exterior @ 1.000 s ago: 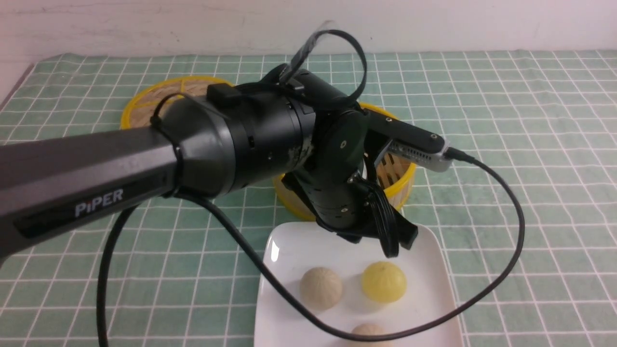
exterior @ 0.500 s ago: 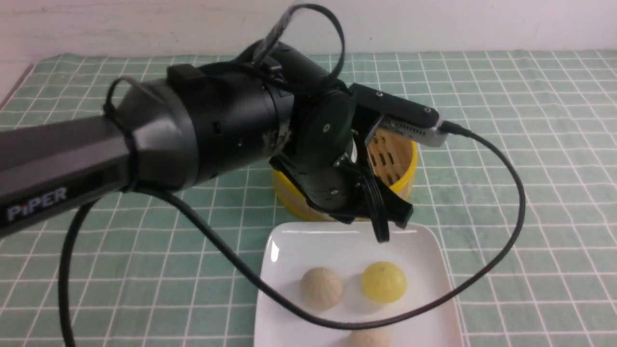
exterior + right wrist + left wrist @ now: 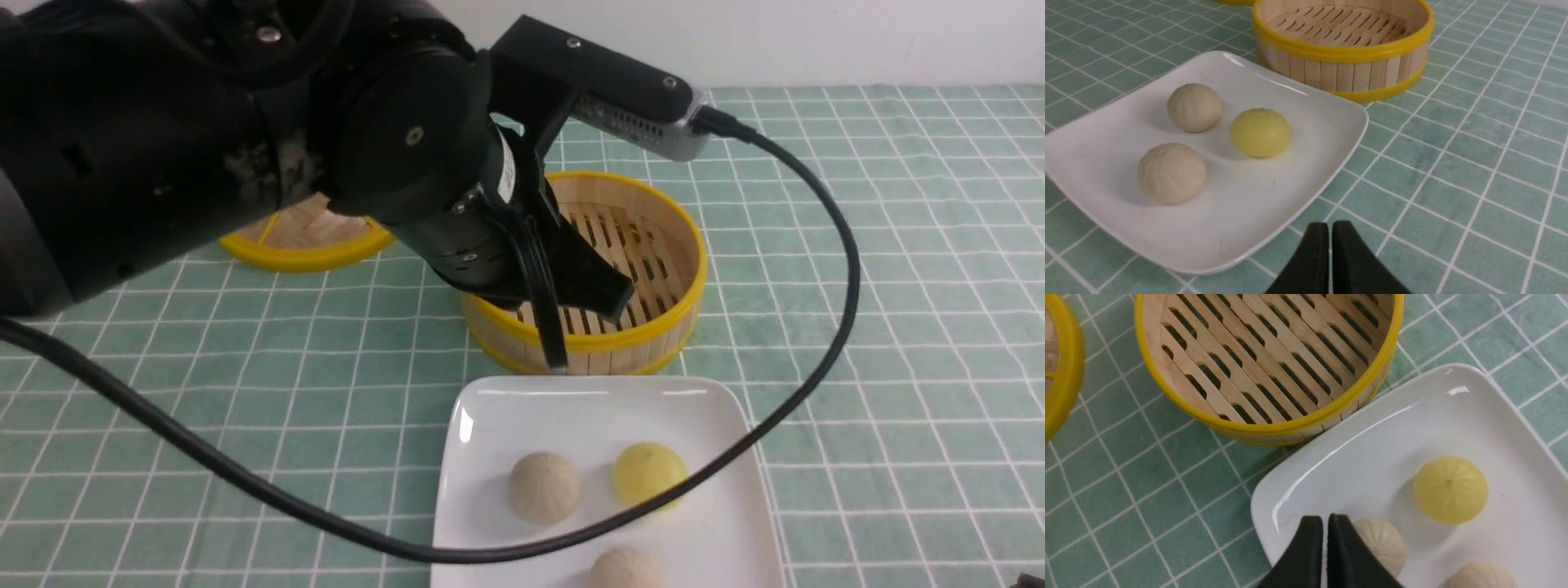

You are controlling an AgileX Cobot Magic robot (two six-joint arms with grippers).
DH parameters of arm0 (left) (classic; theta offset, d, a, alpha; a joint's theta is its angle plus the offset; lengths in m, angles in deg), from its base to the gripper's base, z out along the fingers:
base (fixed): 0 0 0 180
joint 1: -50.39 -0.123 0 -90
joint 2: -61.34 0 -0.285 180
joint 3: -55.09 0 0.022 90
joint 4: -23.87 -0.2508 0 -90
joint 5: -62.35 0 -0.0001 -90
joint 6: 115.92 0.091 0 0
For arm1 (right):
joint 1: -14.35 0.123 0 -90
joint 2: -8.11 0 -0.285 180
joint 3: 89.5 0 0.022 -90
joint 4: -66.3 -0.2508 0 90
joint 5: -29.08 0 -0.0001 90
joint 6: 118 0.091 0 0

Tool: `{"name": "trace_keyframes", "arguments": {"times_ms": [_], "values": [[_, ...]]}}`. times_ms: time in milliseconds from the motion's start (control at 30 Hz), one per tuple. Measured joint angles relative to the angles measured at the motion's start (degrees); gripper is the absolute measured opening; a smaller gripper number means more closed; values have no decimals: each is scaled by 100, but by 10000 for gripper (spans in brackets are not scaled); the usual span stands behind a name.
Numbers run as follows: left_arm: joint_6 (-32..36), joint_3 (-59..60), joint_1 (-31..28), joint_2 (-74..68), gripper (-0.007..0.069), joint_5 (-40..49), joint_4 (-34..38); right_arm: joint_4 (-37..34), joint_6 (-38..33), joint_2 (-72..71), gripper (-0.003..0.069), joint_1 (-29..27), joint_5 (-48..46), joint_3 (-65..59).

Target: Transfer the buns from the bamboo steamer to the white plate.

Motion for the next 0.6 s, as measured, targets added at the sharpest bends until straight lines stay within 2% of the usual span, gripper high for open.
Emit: {"name": "trace_keyframes", "arguments": {"times_ms": [367,533,600], "values": [[-856,0,0,144,43,468,35,-138,0,-359,55,-119,-17,0],[-904,0,0,562,43,918,20,-163,0,-359,61,-690,-6,-69],[-904,0,0,898,43,1200,-116,-167,0,-359,62,-1258,-14,-239]]}}
